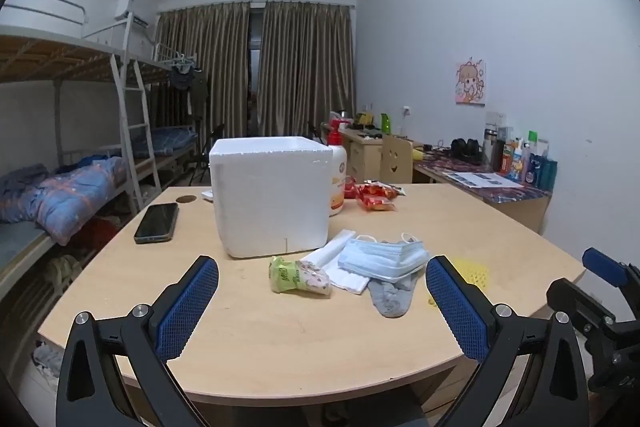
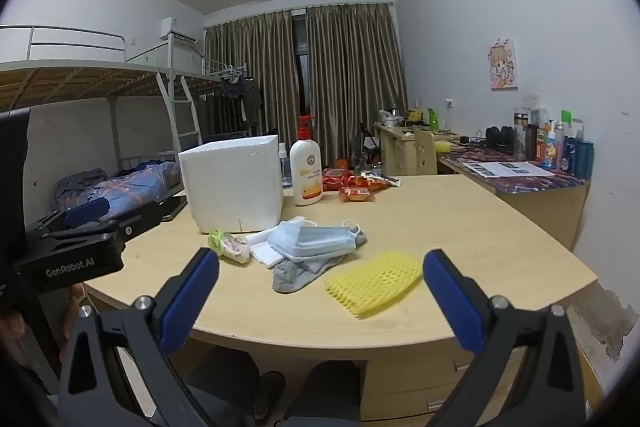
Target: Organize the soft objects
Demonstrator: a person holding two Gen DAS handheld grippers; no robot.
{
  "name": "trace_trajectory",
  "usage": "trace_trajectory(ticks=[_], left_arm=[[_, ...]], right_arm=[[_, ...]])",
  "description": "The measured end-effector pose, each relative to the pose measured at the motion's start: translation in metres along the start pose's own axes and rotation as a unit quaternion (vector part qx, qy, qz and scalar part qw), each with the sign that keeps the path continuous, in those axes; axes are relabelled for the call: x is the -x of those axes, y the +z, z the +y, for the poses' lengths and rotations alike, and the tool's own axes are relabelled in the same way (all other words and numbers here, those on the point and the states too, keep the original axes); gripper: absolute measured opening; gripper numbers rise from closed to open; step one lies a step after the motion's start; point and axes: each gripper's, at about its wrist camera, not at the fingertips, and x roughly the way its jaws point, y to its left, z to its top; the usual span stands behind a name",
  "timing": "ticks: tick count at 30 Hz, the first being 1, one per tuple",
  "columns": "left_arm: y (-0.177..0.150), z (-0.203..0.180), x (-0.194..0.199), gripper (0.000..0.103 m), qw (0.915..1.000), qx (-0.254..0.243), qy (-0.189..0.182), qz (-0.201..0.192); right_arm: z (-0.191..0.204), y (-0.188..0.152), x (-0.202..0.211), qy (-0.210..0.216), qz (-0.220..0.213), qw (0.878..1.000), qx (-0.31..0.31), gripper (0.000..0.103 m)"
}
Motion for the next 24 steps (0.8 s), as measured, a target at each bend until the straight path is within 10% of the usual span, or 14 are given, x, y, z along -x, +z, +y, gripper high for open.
trace_trajectory(ticks=[24], left_arm=[[-0.0011, 0.0047, 0.0024, 0.103, 0.9999, -0.009, 0.01, -0.009]], right_arm=[[0.0059, 0.0011, -0.0027, -0.007, -0.015, 1.0, 0.014, 0.103]])
